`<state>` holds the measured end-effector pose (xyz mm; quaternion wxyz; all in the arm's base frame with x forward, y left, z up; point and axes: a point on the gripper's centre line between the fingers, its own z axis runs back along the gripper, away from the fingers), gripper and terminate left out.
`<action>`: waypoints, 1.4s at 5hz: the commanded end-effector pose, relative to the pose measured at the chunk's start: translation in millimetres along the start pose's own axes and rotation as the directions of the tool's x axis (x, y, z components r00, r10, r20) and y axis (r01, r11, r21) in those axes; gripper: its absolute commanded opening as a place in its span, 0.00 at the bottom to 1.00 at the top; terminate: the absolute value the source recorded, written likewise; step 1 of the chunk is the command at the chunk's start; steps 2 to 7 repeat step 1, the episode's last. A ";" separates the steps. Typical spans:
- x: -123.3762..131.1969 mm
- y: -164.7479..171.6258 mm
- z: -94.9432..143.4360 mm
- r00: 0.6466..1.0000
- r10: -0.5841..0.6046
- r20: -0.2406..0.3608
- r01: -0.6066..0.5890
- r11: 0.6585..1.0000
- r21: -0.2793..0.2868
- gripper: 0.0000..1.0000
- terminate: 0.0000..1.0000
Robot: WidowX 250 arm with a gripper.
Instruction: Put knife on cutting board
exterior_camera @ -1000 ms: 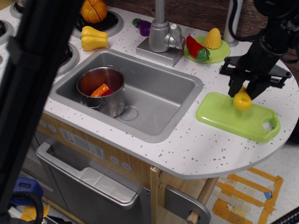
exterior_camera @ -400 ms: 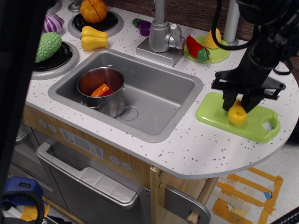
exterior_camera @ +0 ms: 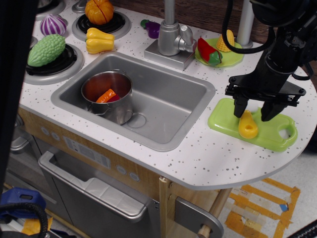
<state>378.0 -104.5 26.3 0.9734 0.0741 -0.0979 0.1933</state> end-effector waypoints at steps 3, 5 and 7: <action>11.4 -2.0 30.6 0.998 0.017 0.063 -0.014 0.998 -0.055 1.00 1.00; 11.4 -2.0 30.6 0.998 0.017 0.063 -0.014 0.998 -0.055 1.00 1.00; 11.4 -2.0 30.6 0.998 0.017 0.063 -0.014 0.998 -0.055 1.00 1.00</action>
